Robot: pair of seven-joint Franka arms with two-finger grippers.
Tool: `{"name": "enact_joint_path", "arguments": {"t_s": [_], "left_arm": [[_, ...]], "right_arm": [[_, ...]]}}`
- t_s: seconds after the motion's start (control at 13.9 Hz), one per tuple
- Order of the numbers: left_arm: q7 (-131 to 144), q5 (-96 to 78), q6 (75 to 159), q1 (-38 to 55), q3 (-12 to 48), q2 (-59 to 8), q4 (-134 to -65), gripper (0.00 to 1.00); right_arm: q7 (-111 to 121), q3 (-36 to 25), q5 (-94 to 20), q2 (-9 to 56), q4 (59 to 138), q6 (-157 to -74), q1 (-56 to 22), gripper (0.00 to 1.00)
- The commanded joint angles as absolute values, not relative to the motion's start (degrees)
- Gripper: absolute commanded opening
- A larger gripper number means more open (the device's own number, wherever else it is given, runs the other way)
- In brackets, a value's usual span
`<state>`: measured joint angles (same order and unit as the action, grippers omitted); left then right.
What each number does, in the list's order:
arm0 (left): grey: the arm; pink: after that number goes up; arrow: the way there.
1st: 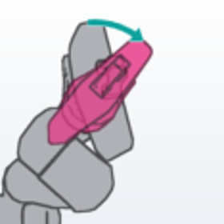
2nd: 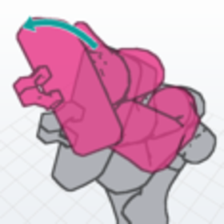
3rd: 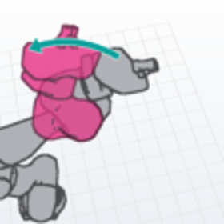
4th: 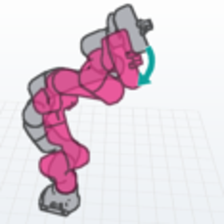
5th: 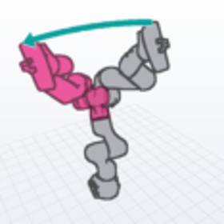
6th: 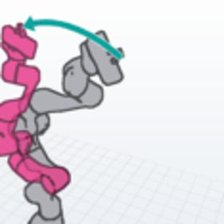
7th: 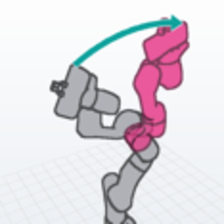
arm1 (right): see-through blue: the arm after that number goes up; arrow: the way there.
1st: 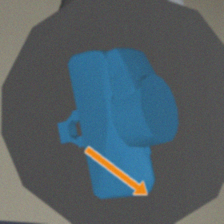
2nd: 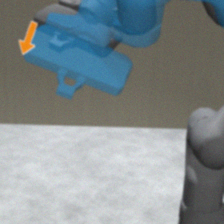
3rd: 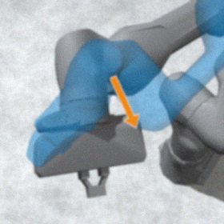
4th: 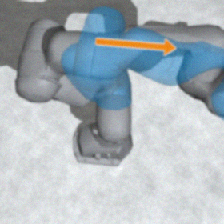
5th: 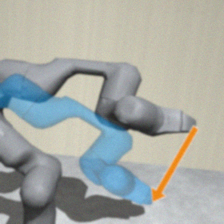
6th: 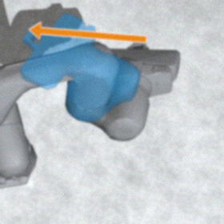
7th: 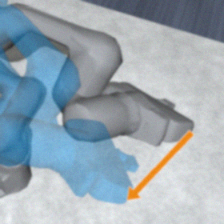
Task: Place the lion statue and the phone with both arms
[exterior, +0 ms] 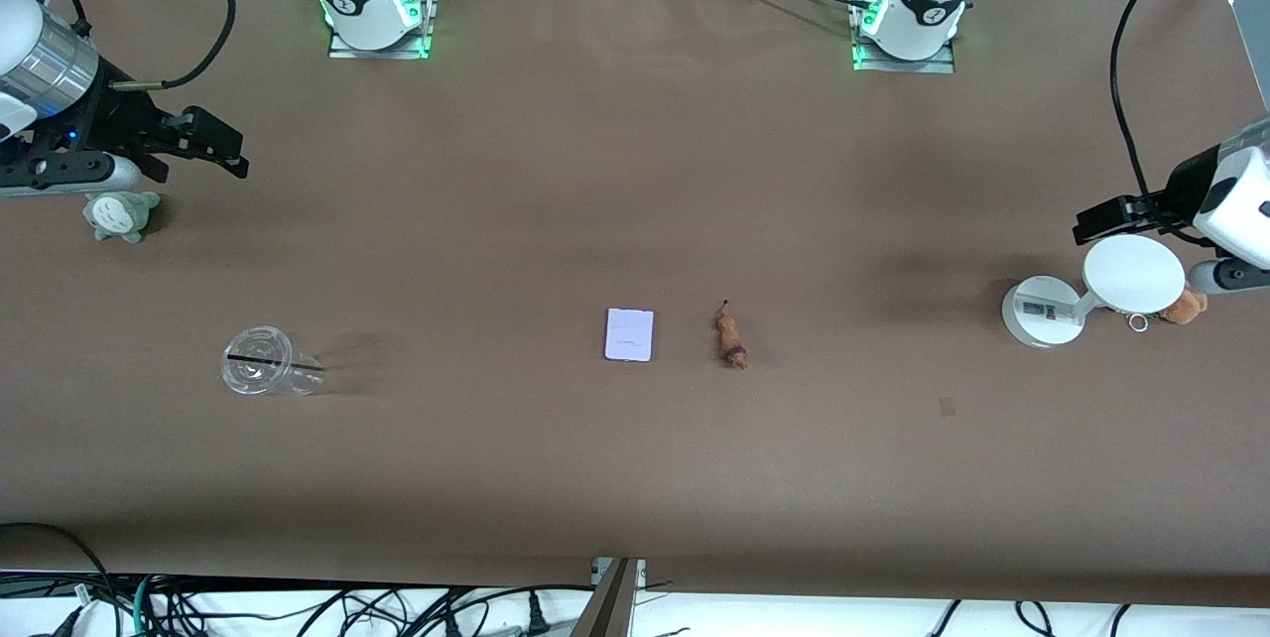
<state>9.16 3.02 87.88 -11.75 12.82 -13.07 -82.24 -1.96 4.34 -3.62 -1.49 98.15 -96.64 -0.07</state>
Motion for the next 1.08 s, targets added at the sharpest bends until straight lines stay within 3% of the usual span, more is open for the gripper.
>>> {"name": "enact_joint_path", "arguments": {"t_s": [0.0, 0.22, 0.65, 0.86, 1.01], "left_arm": [[8.8, 1.5, 87.1, -8.6, 12.9, -16.0, -77.9, 1.0], [17.1, 1.5, 88.7, -3.0, 12.9, -18.4, -77.6, 1.0], [31.2, 1.8, 108.2, 9.5, 12.8, -28.6, -78.5, 1.0], [33.6, 2.6, 111.6, 13.6, 12.7, -33.6, -78.5, 1.0], [34.4, 2.6, 118.3, 15.0, 12.7, -36.7, -78.7, 1.0]], "right_arm": [[-1.2, 5.4, -3.0, -1.5, 97.9, -96.3, 1.1, 1.0], [-1.2, 5.4, -3.1, -1.5, 97.9, -96.3, 1.1, 1.0], [-1.2, 5.4, -3.3, -1.5, 98.0, -96.3, 1.1, 1.0], [-1.2, 5.3, -3.3, -1.4, 98.1, -96.3, 1.1, 1.0], [-1.2, 5.3, -3.3, -1.2, 98.2, -96.4, 1.1, 1.0]]}}
